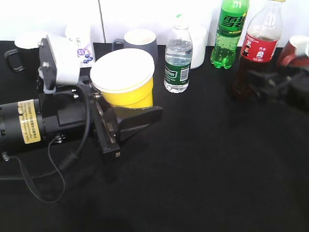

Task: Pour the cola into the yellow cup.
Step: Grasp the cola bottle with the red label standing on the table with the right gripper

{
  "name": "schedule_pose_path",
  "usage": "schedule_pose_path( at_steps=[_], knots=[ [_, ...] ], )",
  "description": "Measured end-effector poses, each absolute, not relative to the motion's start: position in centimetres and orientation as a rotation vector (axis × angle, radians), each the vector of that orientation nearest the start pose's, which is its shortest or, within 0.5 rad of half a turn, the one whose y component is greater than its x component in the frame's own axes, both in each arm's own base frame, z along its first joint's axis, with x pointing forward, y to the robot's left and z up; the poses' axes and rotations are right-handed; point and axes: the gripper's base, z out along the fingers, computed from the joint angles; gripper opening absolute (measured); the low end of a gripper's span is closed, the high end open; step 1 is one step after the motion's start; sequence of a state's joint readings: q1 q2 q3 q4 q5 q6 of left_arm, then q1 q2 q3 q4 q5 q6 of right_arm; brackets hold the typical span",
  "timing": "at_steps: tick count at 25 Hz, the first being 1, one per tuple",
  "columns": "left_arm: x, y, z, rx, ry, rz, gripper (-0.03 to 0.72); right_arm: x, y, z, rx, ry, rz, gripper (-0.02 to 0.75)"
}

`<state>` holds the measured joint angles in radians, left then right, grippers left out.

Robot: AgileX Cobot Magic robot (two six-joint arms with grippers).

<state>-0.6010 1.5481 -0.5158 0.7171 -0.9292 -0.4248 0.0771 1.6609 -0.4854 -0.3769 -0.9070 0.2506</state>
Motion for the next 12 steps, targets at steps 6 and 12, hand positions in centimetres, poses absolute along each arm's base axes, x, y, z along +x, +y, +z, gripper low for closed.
schedule_pose_path(
  at_steps=[6,12],
  knots=[
    [19.8,-19.4,20.4,0.959,1.504,-0.874,0.438,31.7,5.0,17.2,-0.262,1.727,0.32,0.665],
    [19.8,-19.4,20.4,0.962,1.503,-0.874,0.438,34.4,5.4,17.4,-0.29,1.687,0.32,0.66]
  ],
)
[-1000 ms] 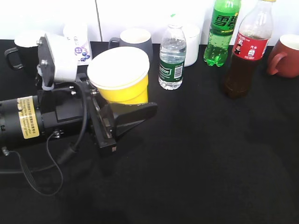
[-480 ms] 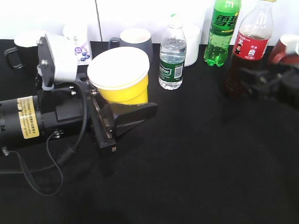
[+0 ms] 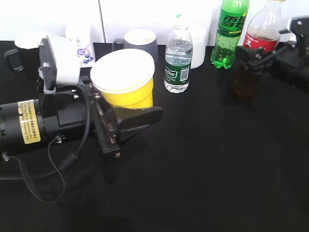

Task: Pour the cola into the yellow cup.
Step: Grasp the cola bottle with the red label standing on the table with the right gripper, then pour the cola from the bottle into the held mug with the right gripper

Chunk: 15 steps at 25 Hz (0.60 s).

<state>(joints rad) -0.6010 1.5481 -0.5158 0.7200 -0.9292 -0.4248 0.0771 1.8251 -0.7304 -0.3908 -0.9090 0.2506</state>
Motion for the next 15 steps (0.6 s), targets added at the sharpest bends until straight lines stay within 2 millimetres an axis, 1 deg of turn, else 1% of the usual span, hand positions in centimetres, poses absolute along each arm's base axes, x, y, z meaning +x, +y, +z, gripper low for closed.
schedule_pose_path(
  at_steps=[2,5,6,15],
  knots=[
    [19.81,-19.41,20.37,0.963,1.503,-0.874,0.438,34.75,5.53,17.42,-0.306,1.679,0.323,0.633],
    [19.8,-19.41,20.36,0.964,1.502,-0.874,0.438,34.79,5.67,17.14,-0.323,1.676,0.331,0.526],
    [19.8,-19.42,20.36,0.965,1.502,-0.874,0.438,34.82,5.68,17.11,-0.324,1.675,0.333,0.512],
    [19.78,-19.42,20.39,0.966,1.501,-0.874,0.438,34.81,5.7,17.2,-0.324,1.668,0.337,0.512]
  ],
)
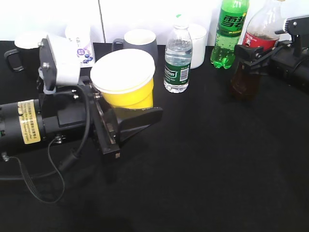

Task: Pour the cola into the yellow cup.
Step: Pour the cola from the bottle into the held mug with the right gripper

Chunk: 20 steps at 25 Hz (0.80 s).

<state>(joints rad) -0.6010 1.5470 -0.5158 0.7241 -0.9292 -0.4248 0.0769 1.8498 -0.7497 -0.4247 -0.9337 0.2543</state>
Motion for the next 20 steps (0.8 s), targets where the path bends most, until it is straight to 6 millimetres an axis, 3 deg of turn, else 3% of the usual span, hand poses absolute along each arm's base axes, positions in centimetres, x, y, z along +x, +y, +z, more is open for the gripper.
schedule_pose_path(
  at_steps=[2,6,11,15,20],
  knots=[
    [19.8,-19.4,20.3,0.976,1.511,-0.865,0.438,34.2,5.9,18.0,-0.395,1.684,0.322,0.512],
    [20.2,-19.7,20.0,0.99,1.526,-0.857,0.438,31.7,6.5,23.0,-0.631,1.612,0.267,0.512],
    [20.2,-23.9,20.9,1.1,1.498,-0.861,0.438,28.0,7.0,28.5,-0.821,1.41,0.187,0.512],
    [21.4,-26.7,21.1,1.12,1.504,-0.858,0.438,27.3,7.0,29.6,-0.86,1.35,0.131,0.512],
    [22.5,-29.2,20.5,1.139,1.514,-0.861,0.438,27.3,7.0,29.6,-1.074,1.194,-0.134,0.512]
  ],
)
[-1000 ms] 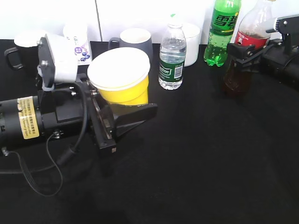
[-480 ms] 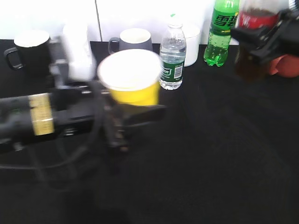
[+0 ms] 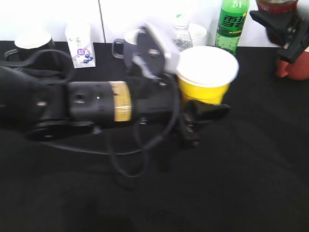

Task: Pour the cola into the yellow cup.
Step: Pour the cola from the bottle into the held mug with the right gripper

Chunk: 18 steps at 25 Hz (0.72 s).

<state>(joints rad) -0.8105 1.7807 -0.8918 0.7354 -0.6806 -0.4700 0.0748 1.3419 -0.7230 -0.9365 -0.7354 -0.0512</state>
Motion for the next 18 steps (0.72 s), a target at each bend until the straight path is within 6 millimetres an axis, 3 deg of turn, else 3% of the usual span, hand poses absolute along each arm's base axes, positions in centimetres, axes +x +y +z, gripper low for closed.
schedule_pose_path(
  at_steps=[3,8,18],
  knots=[
    [22.3,-30.2,20.6,1.158,1.504,-0.862,0.438,27.4,7.0,29.3,-1.154,1.132,-0.231,0.512],
    [22.7,-30.1,20.8,1.057,1.559,-0.872,0.438,27.5,7.0,29.2,-1.256,1.039,-0.36,0.512],
    [23.1,-30.1,20.5,1.099,1.6,-0.803,0.438,27.3,7.0,28.3,-1.445,0.968,-0.478,0.511]
  ],
)
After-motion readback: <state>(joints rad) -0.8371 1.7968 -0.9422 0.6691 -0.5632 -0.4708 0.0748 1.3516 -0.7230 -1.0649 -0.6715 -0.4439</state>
